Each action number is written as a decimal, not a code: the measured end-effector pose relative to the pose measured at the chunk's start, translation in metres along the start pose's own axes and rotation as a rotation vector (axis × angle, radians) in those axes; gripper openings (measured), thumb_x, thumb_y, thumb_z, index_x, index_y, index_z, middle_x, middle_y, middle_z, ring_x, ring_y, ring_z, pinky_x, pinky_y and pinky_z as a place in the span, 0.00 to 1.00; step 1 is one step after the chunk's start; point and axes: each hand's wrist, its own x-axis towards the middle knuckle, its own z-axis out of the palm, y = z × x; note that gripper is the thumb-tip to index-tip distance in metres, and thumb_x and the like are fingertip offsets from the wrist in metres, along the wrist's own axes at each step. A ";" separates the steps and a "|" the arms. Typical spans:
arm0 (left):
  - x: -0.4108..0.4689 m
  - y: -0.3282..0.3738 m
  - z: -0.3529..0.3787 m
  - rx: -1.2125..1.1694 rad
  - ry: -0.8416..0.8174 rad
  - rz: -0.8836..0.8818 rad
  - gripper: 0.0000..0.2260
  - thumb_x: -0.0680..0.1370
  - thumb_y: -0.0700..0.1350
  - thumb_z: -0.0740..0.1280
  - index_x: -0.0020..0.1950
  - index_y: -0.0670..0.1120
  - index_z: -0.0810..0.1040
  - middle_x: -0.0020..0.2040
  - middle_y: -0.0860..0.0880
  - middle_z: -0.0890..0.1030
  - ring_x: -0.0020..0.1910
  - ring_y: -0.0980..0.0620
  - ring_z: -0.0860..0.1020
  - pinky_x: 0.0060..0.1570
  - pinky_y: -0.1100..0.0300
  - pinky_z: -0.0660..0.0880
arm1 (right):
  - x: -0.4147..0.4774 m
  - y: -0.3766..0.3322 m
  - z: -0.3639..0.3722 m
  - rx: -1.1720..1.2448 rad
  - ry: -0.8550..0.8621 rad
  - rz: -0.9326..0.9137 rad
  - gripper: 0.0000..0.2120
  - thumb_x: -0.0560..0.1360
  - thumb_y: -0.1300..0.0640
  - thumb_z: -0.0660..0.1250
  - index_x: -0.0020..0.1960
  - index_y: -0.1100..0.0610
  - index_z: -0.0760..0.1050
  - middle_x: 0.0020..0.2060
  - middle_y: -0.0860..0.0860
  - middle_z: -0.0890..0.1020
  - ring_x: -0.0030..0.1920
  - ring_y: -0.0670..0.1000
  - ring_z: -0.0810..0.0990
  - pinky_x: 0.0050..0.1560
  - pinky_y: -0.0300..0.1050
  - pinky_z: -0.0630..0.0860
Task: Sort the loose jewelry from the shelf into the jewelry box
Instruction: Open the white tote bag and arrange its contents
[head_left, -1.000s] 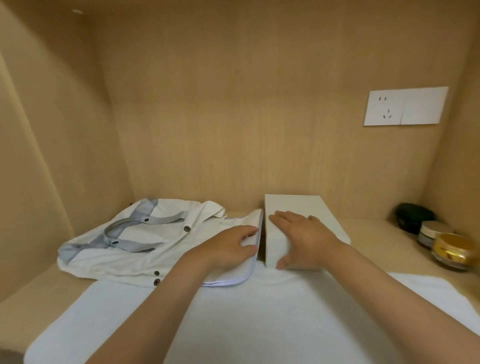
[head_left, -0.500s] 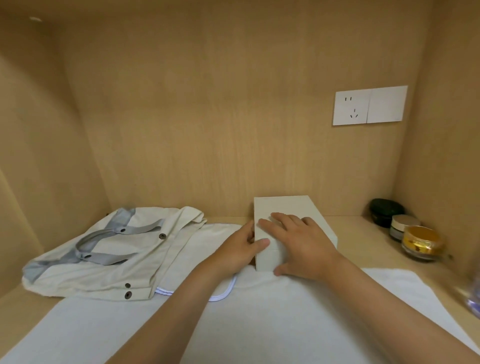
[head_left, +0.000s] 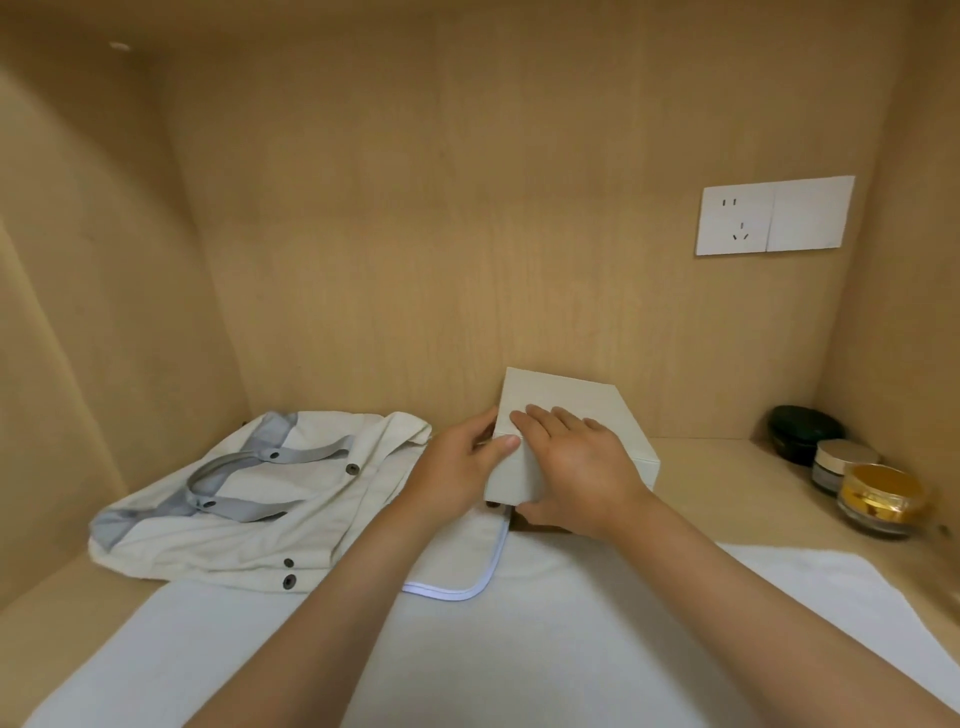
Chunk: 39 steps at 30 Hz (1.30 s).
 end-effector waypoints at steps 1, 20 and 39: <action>-0.001 -0.004 -0.008 -0.008 0.013 0.004 0.10 0.81 0.50 0.65 0.62 0.58 0.79 0.46 0.60 0.84 0.49 0.60 0.81 0.54 0.52 0.78 | 0.006 -0.008 -0.001 -0.005 0.002 -0.008 0.49 0.68 0.36 0.71 0.80 0.52 0.52 0.78 0.51 0.60 0.75 0.56 0.63 0.70 0.54 0.66; -0.043 -0.087 -0.110 0.488 0.009 -0.363 0.17 0.81 0.43 0.58 0.67 0.53 0.77 0.66 0.54 0.77 0.67 0.53 0.73 0.64 0.63 0.68 | 0.050 -0.093 0.028 -0.098 -0.034 -0.178 0.37 0.67 0.34 0.65 0.70 0.51 0.63 0.62 0.51 0.72 0.56 0.56 0.74 0.54 0.53 0.70; -0.038 -0.089 -0.169 0.262 0.193 -0.283 0.10 0.77 0.41 0.65 0.50 0.57 0.71 0.44 0.53 0.77 0.34 0.58 0.74 0.32 0.63 0.70 | 0.186 -0.158 0.033 0.042 -0.446 -0.194 0.22 0.77 0.56 0.64 0.70 0.45 0.71 0.60 0.49 0.80 0.59 0.54 0.79 0.48 0.46 0.75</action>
